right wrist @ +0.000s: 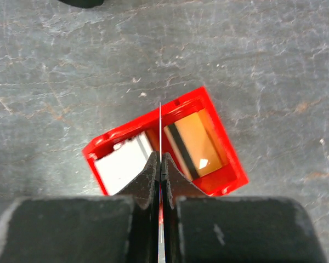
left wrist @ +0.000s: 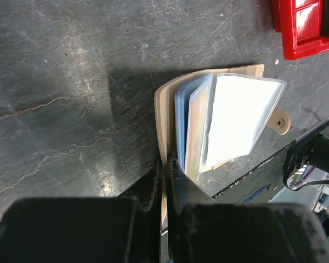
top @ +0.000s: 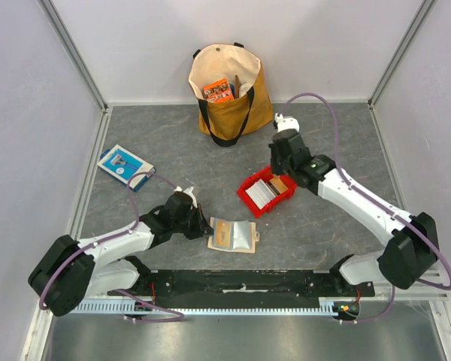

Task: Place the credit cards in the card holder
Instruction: Insert the credit card into the card holder.

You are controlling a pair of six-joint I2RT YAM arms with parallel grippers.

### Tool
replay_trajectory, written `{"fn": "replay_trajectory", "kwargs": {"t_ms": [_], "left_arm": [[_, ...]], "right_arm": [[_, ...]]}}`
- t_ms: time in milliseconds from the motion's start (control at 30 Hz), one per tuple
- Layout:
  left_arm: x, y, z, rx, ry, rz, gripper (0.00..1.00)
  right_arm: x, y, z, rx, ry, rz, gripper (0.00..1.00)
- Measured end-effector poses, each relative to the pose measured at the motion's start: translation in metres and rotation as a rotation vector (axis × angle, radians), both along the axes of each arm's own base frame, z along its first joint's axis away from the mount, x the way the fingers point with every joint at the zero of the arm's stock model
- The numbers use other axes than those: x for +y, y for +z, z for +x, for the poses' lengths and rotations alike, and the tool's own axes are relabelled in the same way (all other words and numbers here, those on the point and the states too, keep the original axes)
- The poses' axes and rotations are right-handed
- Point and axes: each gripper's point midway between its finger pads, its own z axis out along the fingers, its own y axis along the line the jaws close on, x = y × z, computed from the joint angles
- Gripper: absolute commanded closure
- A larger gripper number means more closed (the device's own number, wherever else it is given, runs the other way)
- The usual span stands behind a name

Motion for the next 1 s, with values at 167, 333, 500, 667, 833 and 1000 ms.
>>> {"fn": "replay_trajectory", "kwargs": {"t_ms": [167,333,500,667,833,1000], "left_arm": [[0.000,0.000,0.000,0.000,0.000,0.000,0.98],[0.000,0.003,0.000,-0.008,0.000,-0.007,0.98],[-0.001,0.014,0.002,-0.042,0.001,-0.035,0.98],[0.001,0.015,-0.002,-0.047,0.005,-0.045,0.98],[0.005,0.009,-0.007,-0.031,0.011,-0.039,0.98],[0.008,0.005,-0.011,-0.016,0.015,-0.031,0.98]], "right_arm": [[0.039,0.003,-0.043,-0.006,-0.066,-0.011,1.00],[0.090,0.001,-0.093,-0.006,-0.043,0.070,1.00],[0.124,-0.021,-0.129,0.005,-0.039,0.205,1.00],[0.140,-0.053,-0.161,0.034,-0.026,0.275,1.00],[0.170,-0.050,-0.170,0.012,-0.017,0.372,1.00],[0.180,-0.065,-0.168,0.016,-0.029,0.376,1.00]]}}
